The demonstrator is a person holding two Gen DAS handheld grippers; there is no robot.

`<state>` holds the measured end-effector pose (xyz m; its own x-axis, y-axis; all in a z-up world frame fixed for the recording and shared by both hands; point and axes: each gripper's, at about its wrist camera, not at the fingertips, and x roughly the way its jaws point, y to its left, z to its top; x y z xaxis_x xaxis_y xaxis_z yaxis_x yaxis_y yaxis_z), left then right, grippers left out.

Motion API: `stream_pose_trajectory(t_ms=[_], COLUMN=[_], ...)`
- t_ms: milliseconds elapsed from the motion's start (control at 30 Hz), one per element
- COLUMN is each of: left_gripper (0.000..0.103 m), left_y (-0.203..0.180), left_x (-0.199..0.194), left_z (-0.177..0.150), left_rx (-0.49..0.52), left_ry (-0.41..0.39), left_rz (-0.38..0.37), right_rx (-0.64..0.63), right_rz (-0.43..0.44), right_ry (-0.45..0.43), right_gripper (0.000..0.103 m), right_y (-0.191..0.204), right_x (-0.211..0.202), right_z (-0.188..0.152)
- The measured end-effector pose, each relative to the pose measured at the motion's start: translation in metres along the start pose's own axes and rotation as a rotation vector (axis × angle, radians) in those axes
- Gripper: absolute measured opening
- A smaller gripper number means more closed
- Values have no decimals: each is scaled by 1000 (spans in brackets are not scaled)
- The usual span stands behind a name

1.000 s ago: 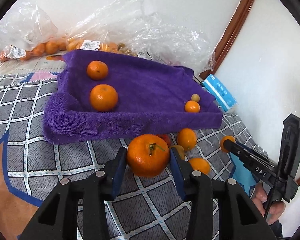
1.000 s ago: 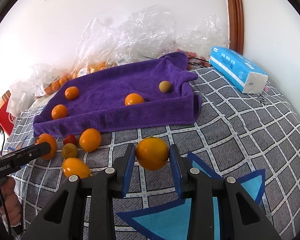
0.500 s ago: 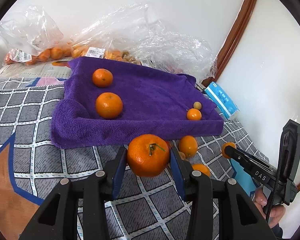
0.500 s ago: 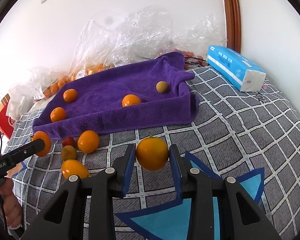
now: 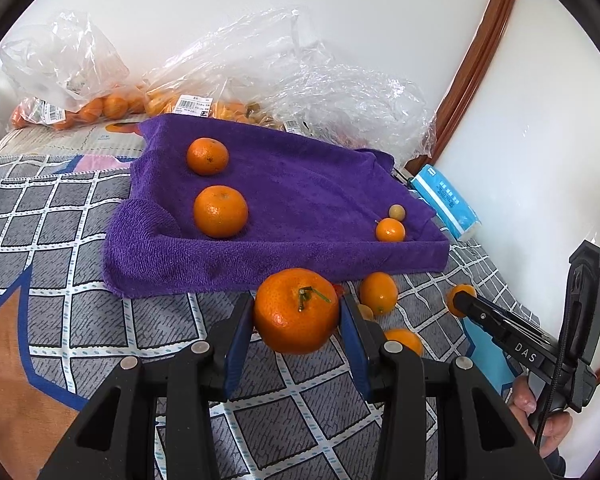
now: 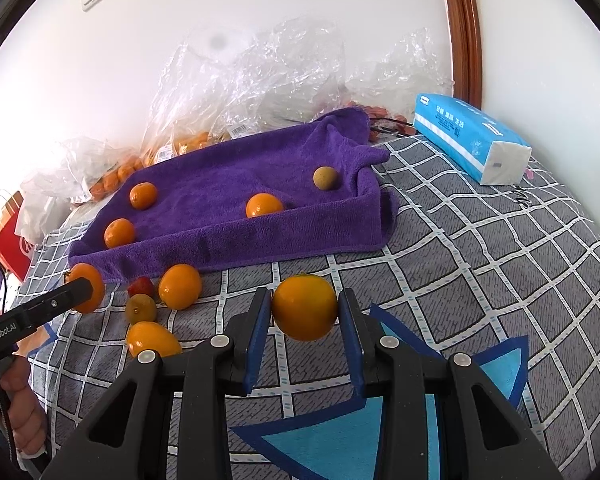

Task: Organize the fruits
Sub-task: 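Lift and carry the orange and stemmed mandarin over the purple towel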

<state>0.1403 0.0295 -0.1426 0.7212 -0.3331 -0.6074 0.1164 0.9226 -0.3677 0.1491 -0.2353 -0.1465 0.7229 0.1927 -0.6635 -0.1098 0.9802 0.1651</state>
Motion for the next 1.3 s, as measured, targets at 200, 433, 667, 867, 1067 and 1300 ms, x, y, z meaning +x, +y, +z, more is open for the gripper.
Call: stream_pose_trajectory(t_ms=[200, 433, 667, 867, 1067, 1300], left_gripper=[41, 41, 41, 41, 41, 41], left_y=[0, 1, 0, 0, 2, -3], left_x=[0, 1, 1, -1, -1, -13], left_z=[0, 0, 0, 0, 1, 2], left_rx=[1, 2, 2, 2, -20, 4], left_ry=[0, 3, 0, -7, -3, -47], left_rz=[0, 1, 1, 0, -13, -3], right_rx=[1, 1, 0, 0, -7, -2], right_rz=[0, 0, 1, 5, 18, 6], right_ry=[0, 0, 0, -9, -25, -7], right_gripper=[35, 35, 35, 35, 35, 35], right_y=[0, -1, -1, 0, 2, 2], right_x=[0, 0, 0, -2, -6, -5], right_z=[0, 0, 0, 1, 1, 2])
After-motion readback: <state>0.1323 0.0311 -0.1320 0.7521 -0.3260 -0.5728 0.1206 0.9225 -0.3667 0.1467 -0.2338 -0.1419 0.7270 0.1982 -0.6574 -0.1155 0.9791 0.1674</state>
